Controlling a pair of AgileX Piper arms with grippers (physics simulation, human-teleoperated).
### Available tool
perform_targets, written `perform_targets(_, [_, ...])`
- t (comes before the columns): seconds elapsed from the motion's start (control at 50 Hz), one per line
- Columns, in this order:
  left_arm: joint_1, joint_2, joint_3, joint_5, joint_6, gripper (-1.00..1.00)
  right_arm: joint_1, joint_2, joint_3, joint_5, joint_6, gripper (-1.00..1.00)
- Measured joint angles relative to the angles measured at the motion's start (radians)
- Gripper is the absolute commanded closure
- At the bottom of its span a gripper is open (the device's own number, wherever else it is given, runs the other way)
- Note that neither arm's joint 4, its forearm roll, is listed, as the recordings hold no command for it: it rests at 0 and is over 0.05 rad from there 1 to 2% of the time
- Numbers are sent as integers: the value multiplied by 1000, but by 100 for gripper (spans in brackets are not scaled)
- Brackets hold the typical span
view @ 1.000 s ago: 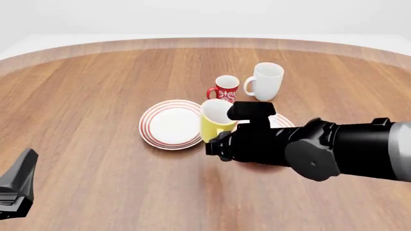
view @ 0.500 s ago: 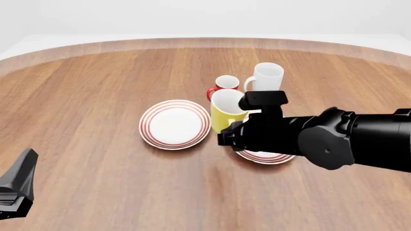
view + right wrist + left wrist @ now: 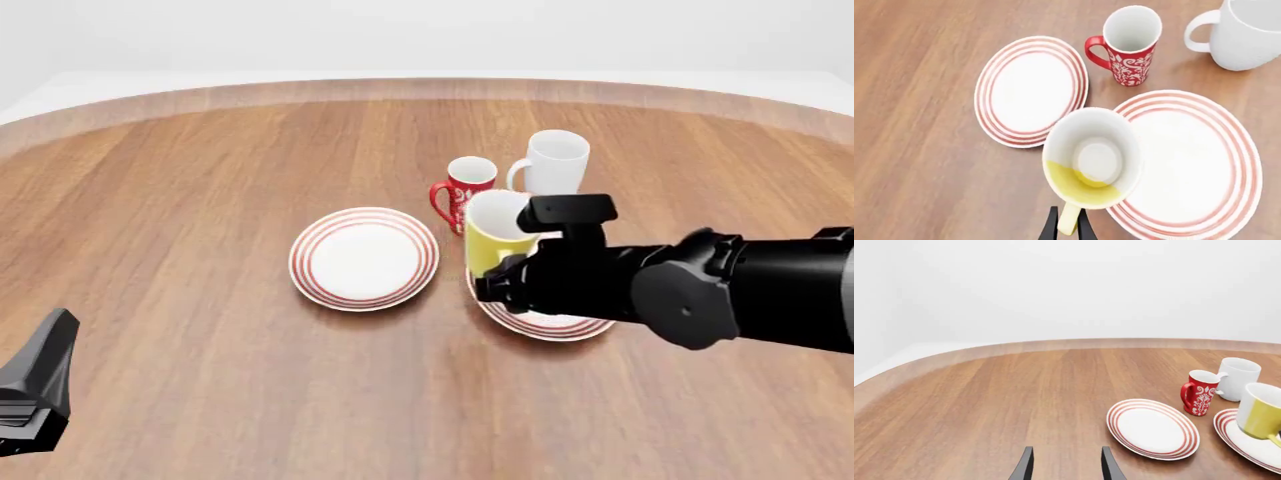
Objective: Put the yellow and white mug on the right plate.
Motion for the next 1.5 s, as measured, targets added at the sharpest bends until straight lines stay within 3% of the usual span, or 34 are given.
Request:
perform_targets(0.72, [0, 0, 0, 0, 0, -100, -140, 43, 46, -79, -79, 100])
perform_targets(1.5, [0, 0, 0, 0, 0, -100, -202, 158, 51, -175, -108, 100])
